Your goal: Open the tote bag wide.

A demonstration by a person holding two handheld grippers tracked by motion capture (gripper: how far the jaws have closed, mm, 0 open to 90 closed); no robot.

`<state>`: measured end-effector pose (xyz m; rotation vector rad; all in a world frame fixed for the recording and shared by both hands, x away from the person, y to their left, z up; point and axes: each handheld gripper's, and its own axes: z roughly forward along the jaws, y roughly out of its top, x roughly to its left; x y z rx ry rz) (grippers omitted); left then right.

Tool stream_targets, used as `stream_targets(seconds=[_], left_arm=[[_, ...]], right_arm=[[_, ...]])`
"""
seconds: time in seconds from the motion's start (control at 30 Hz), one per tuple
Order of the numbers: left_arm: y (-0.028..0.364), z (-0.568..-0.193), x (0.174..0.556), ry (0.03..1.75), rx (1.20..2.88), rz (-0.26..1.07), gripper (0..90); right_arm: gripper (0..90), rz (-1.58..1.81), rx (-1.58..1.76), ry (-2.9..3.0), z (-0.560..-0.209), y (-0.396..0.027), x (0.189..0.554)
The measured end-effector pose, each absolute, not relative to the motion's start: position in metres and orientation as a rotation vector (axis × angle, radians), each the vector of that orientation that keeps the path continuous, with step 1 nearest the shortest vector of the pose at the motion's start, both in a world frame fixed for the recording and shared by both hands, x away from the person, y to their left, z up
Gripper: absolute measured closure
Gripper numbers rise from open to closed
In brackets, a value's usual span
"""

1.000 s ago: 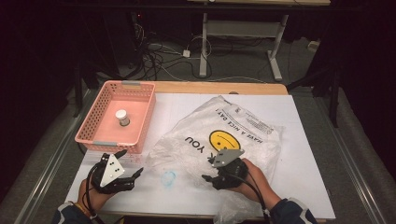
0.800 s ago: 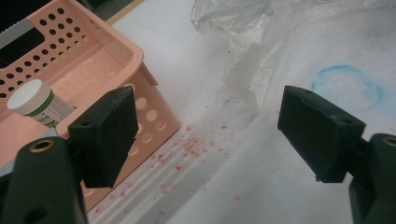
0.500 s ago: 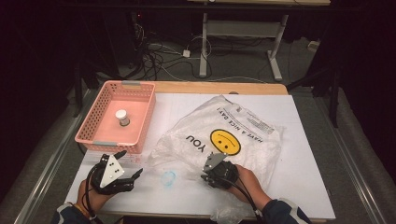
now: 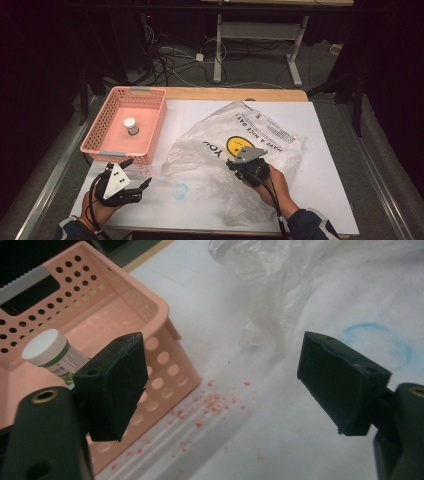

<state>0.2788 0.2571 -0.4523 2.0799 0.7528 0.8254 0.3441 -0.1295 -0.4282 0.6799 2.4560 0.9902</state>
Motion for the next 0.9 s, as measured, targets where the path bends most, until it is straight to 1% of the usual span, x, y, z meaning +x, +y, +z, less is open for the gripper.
stream_targets(seconds=[0.23, 0.27, 0.37, 0.43, 0.5, 0.63, 0.7, 0.77, 0.9], left_arm=[[0.266, -0.427, 0.288, 0.792, 1.990, 0.856, 19.7], [0.267, -0.423, 0.291, 0.802, 1.980, 0.864, 19.6], [0.271, -0.411, 0.304, 0.835, 1.978, 0.890, 19.5], [0.275, -0.403, 0.316, 0.856, 1.974, 0.908, 19.2], [0.281, -0.396, 0.331, 0.873, 1.971, 0.891, 19.1], [0.290, -0.388, 0.363, 0.930, 2.023, 0.860, 18.0], [0.290, -0.386, 0.380, 0.958, 2.057, 0.872, 18.2], [0.292, -0.385, 0.393, 0.980, 2.072, 0.854, 18.2], [0.293, -0.391, 0.425, 1.063, 2.124, 0.815, 18.3]], right_arm=[[90.0, 1.051, 0.669, 2.364, -0.398, -0.142, 0.348], [90.0, 1.076, 0.666, 2.325, -0.387, -0.145, 0.348], [90.0, 1.096, 0.669, 2.291, -0.377, -0.146, 0.350], [90.0, 1.115, 0.669, 2.257, -0.369, -0.149, 0.353], [90.0, 1.173, 0.659, 2.226, -0.358, -0.152, 0.356], [90.0, 1.234, 0.654, 2.153, -0.343, -0.155, 0.358], [90.0, 1.246, 0.650, 2.111, -0.338, -0.154, 0.357], [90.0, 1.253, 0.642, 2.091, -0.337, -0.153, 0.358], [90.0, 1.231, 0.635, 2.121, -0.344, -0.149, 0.359]])
